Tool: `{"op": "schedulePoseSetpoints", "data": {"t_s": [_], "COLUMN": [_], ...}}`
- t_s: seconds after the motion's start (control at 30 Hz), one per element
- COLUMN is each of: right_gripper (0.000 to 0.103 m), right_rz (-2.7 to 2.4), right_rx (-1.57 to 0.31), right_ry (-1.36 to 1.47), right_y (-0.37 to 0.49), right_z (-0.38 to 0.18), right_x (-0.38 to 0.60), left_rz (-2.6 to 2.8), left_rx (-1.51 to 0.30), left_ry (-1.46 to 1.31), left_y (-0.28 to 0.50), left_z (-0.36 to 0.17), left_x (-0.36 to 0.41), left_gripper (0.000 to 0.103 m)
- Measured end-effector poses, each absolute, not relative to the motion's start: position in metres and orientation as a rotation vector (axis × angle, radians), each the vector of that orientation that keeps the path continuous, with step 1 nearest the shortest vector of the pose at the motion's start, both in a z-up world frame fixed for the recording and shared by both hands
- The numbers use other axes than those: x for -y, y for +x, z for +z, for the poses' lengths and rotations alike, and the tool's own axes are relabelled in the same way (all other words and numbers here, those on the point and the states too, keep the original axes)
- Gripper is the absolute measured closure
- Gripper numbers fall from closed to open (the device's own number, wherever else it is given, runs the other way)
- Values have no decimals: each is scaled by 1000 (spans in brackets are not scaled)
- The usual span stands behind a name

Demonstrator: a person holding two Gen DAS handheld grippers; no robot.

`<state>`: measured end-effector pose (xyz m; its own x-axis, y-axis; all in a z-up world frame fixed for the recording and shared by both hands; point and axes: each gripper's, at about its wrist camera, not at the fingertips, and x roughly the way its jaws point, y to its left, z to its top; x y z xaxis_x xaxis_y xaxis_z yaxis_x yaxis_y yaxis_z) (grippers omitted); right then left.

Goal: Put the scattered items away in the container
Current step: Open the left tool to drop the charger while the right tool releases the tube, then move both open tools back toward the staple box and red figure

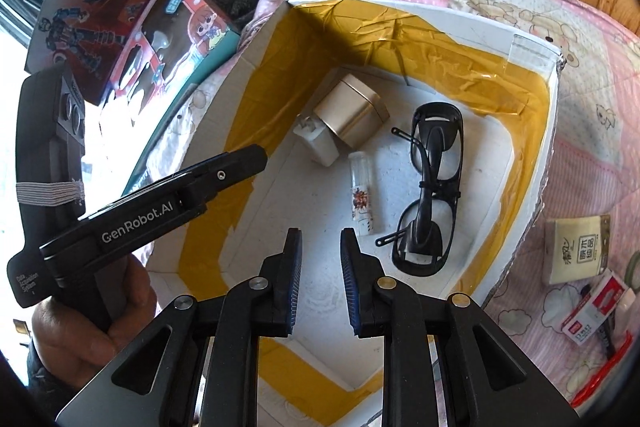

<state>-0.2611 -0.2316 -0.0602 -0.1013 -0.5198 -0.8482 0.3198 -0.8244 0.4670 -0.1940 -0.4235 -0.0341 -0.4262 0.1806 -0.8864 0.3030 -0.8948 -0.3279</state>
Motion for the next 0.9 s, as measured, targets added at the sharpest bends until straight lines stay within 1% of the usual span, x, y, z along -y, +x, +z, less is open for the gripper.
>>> {"op": "schedulePoseSetpoints", "data": {"t_s": [0.4,0.9], "right_gripper": [80,80], "right_rz": [-1932,-1950], "right_rx": [255,296], "right_ry": [1599,1544], "right_y": [-228,-174], "right_z": [-49,-28], "right_x": [228,209], "left_rz": [-2555,-2637], "left_rx": [-718,-715], "left_ry": [1618,1605], "left_y": [-170,-115], "left_z": [-13,19], "left_x": [406,370], "left_gripper": [62,61]}}
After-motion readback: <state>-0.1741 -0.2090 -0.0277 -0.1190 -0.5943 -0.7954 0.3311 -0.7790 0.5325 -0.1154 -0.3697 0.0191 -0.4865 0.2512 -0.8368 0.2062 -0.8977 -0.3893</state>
